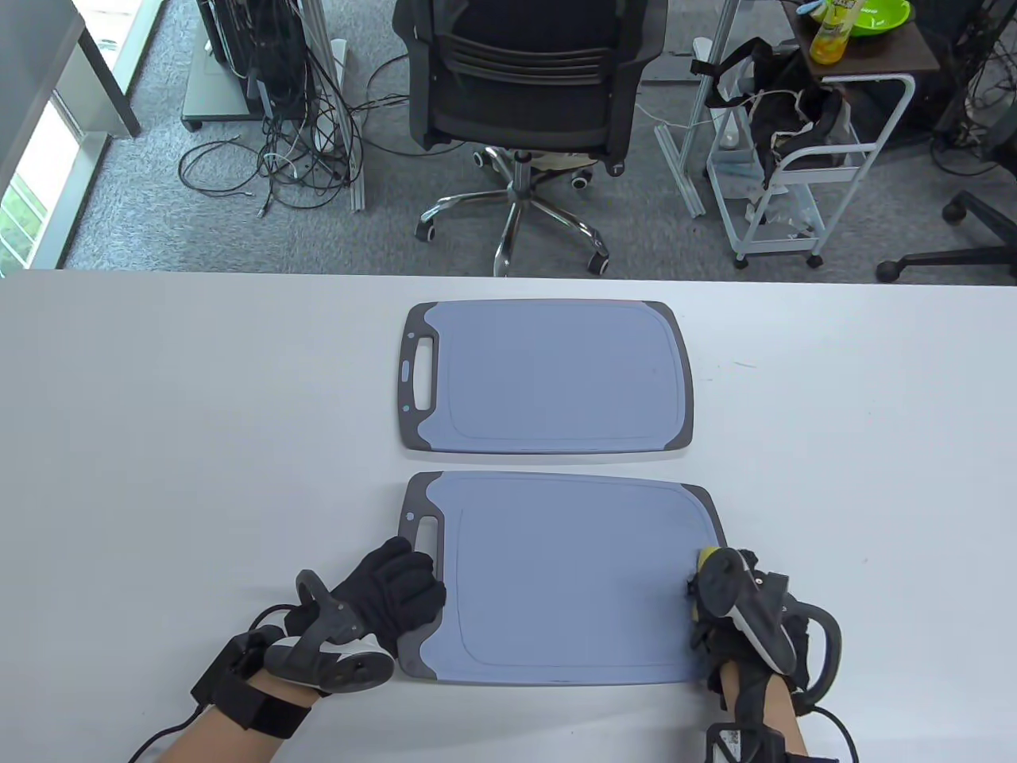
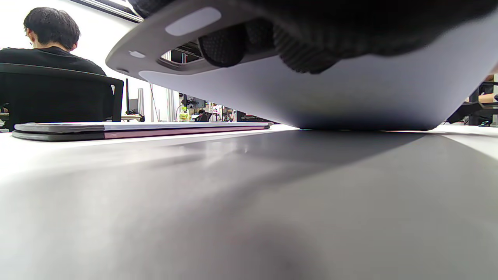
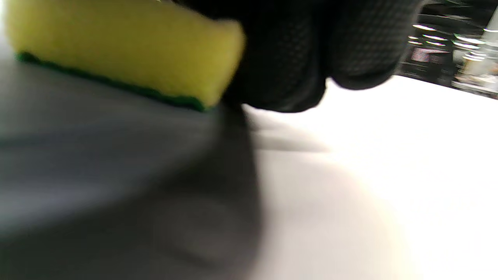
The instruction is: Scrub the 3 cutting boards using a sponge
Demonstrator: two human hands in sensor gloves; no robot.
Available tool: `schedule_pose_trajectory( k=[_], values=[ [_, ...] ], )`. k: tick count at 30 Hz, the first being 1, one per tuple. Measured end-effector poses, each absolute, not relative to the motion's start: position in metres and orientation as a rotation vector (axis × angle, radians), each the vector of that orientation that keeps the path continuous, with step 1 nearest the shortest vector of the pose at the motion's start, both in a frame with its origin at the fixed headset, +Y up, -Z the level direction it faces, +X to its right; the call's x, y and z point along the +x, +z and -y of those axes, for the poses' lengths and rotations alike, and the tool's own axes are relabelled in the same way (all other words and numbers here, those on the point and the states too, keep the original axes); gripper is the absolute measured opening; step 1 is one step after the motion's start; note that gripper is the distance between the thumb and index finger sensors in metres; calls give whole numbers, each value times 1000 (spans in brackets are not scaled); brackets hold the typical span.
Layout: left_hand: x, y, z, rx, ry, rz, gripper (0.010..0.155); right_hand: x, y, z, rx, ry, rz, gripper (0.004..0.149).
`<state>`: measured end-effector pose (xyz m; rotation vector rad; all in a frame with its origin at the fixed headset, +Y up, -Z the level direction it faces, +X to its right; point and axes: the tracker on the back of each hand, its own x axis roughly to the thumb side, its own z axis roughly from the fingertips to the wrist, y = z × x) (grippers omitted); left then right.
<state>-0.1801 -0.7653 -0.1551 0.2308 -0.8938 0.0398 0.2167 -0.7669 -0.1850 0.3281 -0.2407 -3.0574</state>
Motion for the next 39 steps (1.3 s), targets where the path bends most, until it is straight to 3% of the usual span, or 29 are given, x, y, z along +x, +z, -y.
schedule_pose_trajectory(
  k=[4, 8, 10, 12, 15, 19, 21, 24, 28, 30, 37, 39],
  values=[
    [-180, -155, 765, 232, 38, 894, 44, 125, -187, 754, -172, -3254, 237, 74],
    [-180, -155, 765, 233, 36, 894, 44, 15, -159, 737, -790, -3074, 113, 74],
    [-180, -155, 765, 236, 38, 894, 43, -4, -151, 733, -874, -3044, 84, 74],
    [-181, -155, 765, 242, 41, 892, 43, -3, -151, 732, -819, -2973, 81, 74],
    [-181, -155, 765, 238, 38, 892, 44, 40, -162, 741, -650, -3139, 122, 73],
    [-181, -155, 765, 236, 38, 892, 44, 134, -169, 757, -207, -3165, 180, 73],
    [-180, -155, 765, 233, 38, 892, 44, 195, -165, 767, 122, -3195, 196, 73],
    [-180, -155, 765, 229, 38, 892, 44, 247, -160, 774, 449, -3123, 274, 73],
    [-180, -155, 765, 229, 39, 892, 44, 241, -164, 772, 453, -3143, 265, 73],
    [-180, -155, 765, 230, 39, 892, 44, 213, -168, 768, 195, -3132, 262, 73],
    [-180, -155, 765, 232, 37, 894, 44, 28, -151, 740, -751, -3101, 144, 74],
    [-180, -155, 765, 234, 37, 894, 44, -1, -142, 735, -901, -3040, 117, 74]
  ],
)
